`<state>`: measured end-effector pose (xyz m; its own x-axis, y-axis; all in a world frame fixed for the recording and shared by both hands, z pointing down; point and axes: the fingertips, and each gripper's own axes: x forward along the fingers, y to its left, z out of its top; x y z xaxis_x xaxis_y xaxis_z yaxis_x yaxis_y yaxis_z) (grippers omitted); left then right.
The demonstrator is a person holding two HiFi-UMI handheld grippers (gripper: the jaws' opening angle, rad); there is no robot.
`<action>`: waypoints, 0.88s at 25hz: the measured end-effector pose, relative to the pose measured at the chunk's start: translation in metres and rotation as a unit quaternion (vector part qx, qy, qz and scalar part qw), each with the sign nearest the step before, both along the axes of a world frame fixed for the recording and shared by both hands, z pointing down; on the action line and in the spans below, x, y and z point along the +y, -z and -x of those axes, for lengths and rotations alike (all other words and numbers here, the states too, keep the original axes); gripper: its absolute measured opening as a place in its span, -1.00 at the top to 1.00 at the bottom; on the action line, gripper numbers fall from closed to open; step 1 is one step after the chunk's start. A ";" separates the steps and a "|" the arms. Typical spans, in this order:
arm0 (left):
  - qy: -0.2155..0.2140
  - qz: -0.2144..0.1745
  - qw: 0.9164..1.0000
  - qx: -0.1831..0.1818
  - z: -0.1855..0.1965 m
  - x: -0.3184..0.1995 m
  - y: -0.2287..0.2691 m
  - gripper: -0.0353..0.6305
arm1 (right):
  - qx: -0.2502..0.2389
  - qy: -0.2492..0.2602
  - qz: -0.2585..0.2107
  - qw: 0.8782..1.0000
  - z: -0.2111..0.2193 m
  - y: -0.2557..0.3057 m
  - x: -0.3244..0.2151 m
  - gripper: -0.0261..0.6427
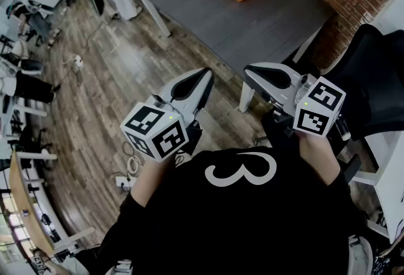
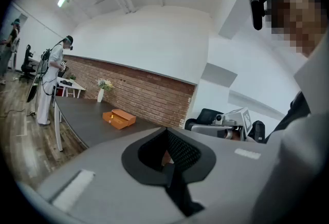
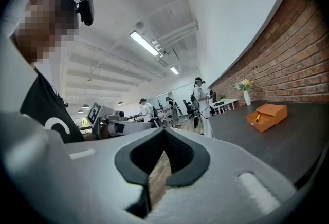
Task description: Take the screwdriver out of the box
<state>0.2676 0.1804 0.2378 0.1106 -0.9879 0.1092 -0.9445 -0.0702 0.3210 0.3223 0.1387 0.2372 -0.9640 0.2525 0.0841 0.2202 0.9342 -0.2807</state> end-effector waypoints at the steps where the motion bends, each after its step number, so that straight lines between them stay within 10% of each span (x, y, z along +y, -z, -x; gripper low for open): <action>1: 0.000 0.001 1.000 -0.001 0.000 -0.002 -0.001 0.85 | 0.000 0.001 0.000 1.000 0.000 -0.001 -0.002 0.92; 22: 0.024 0.032 0.998 0.047 0.071 -0.005 -0.042 0.85 | 0.038 0.017 0.080 0.996 0.083 -0.040 -0.018 0.92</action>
<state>0.1966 0.1754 0.2797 0.0757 -0.9836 0.1635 -0.9115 -0.0018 0.4113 0.2388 0.1202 0.2771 -0.9469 0.3013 0.1119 0.2243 0.8688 -0.4415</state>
